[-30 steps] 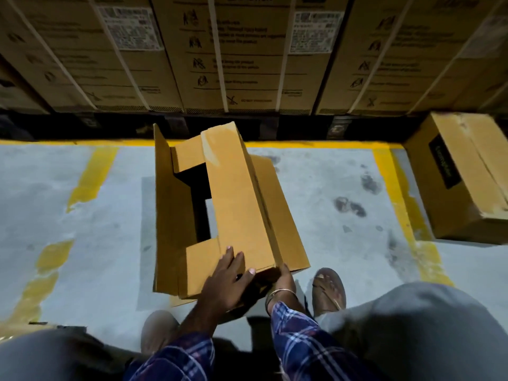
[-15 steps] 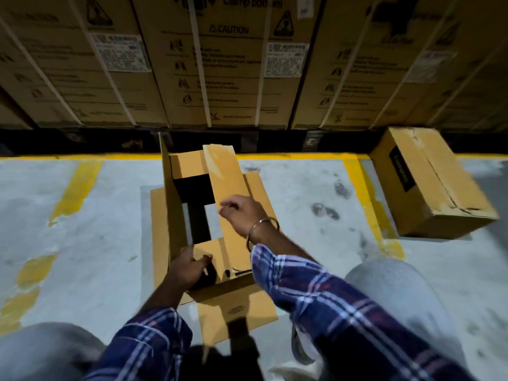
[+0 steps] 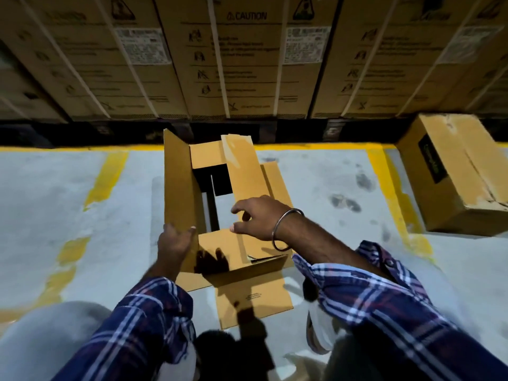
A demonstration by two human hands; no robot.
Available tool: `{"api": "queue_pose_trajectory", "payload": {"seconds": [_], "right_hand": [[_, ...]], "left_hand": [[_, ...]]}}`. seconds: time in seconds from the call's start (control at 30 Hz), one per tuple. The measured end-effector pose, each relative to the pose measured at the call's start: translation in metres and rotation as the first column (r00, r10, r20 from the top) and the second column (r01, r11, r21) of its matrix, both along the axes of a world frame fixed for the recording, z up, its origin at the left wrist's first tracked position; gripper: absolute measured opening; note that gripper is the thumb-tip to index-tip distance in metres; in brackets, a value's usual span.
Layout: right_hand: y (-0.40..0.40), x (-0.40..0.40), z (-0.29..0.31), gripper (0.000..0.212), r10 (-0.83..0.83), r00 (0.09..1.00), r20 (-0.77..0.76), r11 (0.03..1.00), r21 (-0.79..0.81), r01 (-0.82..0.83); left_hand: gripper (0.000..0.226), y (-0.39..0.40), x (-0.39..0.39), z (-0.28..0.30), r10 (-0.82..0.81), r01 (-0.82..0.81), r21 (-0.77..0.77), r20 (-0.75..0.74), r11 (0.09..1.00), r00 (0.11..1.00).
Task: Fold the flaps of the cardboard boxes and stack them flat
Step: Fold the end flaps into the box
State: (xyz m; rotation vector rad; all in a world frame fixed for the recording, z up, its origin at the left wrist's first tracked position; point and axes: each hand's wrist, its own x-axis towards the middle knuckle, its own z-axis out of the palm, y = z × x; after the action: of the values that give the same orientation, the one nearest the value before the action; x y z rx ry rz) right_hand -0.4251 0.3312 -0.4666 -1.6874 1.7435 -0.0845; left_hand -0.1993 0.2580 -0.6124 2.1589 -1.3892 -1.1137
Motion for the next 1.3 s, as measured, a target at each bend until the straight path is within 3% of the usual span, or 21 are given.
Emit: {"api": "queue_pose_trajectory", "payload": {"seconds": [0.17, 0.33, 0.47, 0.63, 0.83, 1.0, 1.1, 1.3], "right_hand": [[-0.021, -0.015, 0.005, 0.059, 0.007, 1.0, 0.01, 1.0, 0.004, -0.007], [-0.025, -0.022, 0.006, 0.063, 0.051, 0.999, -0.003, 0.994, 0.096, -0.051], [-0.024, -0.015, 0.012, 0.063, 0.101, 0.995, 0.026, 0.99, 0.097, -0.103], [-0.025, -0.01, 0.006, 0.061, 0.082, 0.993, 0.089, 0.992, 0.09, -0.09], [-0.028, -0.012, -0.002, 0.064, 0.108, 0.989, 0.097, 0.982, 0.141, -0.121], [-0.031, -0.01, -0.004, 0.066, 0.121, 0.986, 0.114, 0.984, 0.115, -0.134], [-0.031, -0.008, -0.004, 0.063, 0.133, 0.981, 0.144, 0.983, 0.108, -0.149], [-0.028, -0.01, -0.003, 0.065, 0.155, 0.978, 0.139, 0.978, 0.118, -0.172]], "left_hand": [[0.07, -0.002, -0.004, -0.029, -0.015, 0.007, 0.032, 0.273, 0.999, 0.962], [0.082, -0.017, -0.015, -0.074, -0.037, -0.023, 0.181, 0.322, 0.983, 0.946], [0.073, -0.026, -0.017, -0.109, -0.023, -0.041, 0.259, 0.237, 0.965, 0.971], [0.049, -0.036, -0.01, -0.133, -0.094, 0.062, 0.258, 0.115, 0.964, 0.989], [0.043, -0.04, -0.013, -0.142, -0.133, 0.098, 0.223, 0.152, 0.97, 0.979], [0.049, -0.036, -0.012, -0.141, -0.029, 0.051, 0.165, -0.132, 0.985, 0.991], [0.056, -0.041, -0.01, -0.145, 0.014, 0.022, 0.173, -0.202, 0.985, 0.979], [0.042, -0.043, 0.006, -0.148, 0.147, -0.073, 0.212, -0.359, 0.975, 0.922]]}}
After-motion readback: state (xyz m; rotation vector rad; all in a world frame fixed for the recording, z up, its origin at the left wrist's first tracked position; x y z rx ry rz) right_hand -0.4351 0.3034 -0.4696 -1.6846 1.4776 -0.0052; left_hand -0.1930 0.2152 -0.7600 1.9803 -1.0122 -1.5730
